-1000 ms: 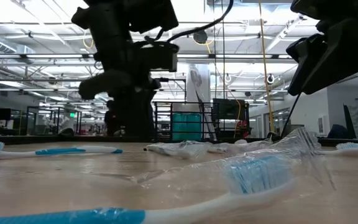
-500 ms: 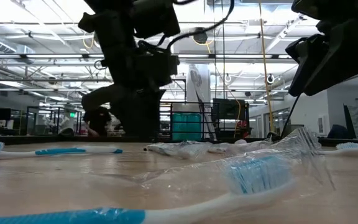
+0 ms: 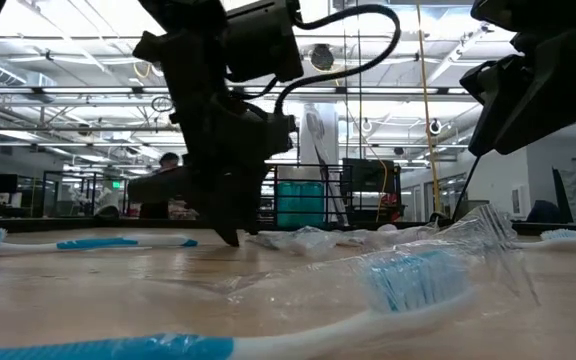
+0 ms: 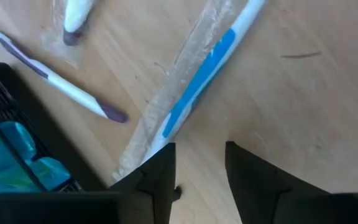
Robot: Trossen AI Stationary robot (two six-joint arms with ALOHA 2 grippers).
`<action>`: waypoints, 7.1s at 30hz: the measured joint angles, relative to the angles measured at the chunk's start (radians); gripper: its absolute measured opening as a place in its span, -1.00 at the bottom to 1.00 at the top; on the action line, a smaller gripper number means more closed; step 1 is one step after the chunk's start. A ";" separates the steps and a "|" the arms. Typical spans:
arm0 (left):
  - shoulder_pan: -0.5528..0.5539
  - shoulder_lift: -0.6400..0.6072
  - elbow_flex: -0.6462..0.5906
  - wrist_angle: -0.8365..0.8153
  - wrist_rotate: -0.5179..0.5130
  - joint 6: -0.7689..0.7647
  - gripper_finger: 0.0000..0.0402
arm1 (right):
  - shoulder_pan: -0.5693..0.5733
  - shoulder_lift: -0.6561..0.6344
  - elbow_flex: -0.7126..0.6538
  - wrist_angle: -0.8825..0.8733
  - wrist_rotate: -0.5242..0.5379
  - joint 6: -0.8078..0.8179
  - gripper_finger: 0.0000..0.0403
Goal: Pick & Place toothbrushing station
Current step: Put the blue toothbrush into the black organizer
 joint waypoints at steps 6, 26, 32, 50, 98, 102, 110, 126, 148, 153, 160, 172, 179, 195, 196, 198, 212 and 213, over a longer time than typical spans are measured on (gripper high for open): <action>-0.007 -0.006 0.083 -0.044 -0.008 0.031 -0.15 | 0.000 0.000 0.000 -0.003 -0.001 0.001 -0.37; 0.034 0.044 0.104 -0.024 0.042 0.254 -0.16 | 0.000 0.000 0.000 -0.013 -0.025 0.024 -0.37; 0.011 0.043 0.146 -0.039 0.018 0.265 -0.15 | 0.000 0.000 0.000 -0.017 -0.025 0.024 -0.37; 0.092 0.064 0.149 -0.014 0.149 0.393 -0.17 | 0.000 0.000 0.000 -0.016 -0.025 0.030 -0.37; -0.104 -0.190 -0.013 0.140 0.246 -0.412 -0.90 | 0.074 0.000 0.000 0.011 -0.017 0.076 -0.37; -0.149 -0.351 -0.243 0.431 0.208 -0.500 -0.90 | 0.079 0.000 0.000 0.013 0.005 0.057 -0.37; -0.192 -0.507 -0.600 1.086 0.044 -0.558 -0.91 | 0.035 0.000 0.000 0.289 0.138 -0.213 -0.37; -0.215 -0.506 -0.829 1.519 -0.124 -0.488 -0.91 | -0.277 0.020 0.000 0.951 -0.156 -0.627 -0.37; -0.115 -0.506 -0.906 1.763 -0.025 -0.480 -0.91 | -0.395 0.258 0.000 1.192 -0.261 -0.604 -0.37; -0.115 -0.506 -0.906 1.759 -0.023 -0.481 -0.91 | -0.397 0.272 0.000 1.202 -0.261 -0.602 -0.37; -0.115 -0.506 -0.906 1.755 -0.022 -0.482 -0.91 | -0.397 0.272 0.000 1.205 -0.261 -0.594 -0.37; -0.115 -0.506 -0.906 1.755 -0.008 -0.487 -0.91 | -0.393 0.272 0.000 1.196 -0.262 -0.586 -0.37; -0.115 -0.506 -0.906 1.755 -0.008 -0.482 -0.91 | -0.393 0.272 0.000 1.196 -0.262 -0.586 -0.37; -0.082 -0.506 -0.906 1.745 0.000 -0.517 -0.91 | -0.431 0.272 0.000 1.212 -0.319 -0.539 -0.37; -0.082 -0.506 -0.906 1.746 0.001 -0.517 -0.91 | -0.437 0.272 0.000 1.228 -0.334 -0.537 -0.37; -0.082 -0.506 -0.906 1.742 0.001 -0.518 -0.91 | -0.451 0.272 0.000 1.250 -0.365 -0.532 -0.37; -0.067 -0.506 -0.906 1.710 0.020 -0.531 -0.91 | -0.539 0.272 0.117 1.129 -0.467 -0.500 -0.17; -0.067 -0.506 -0.906 1.709 0.019 -0.531 -0.91 | -0.539 0.272 0.126 1.125 -0.467 -0.501 -0.13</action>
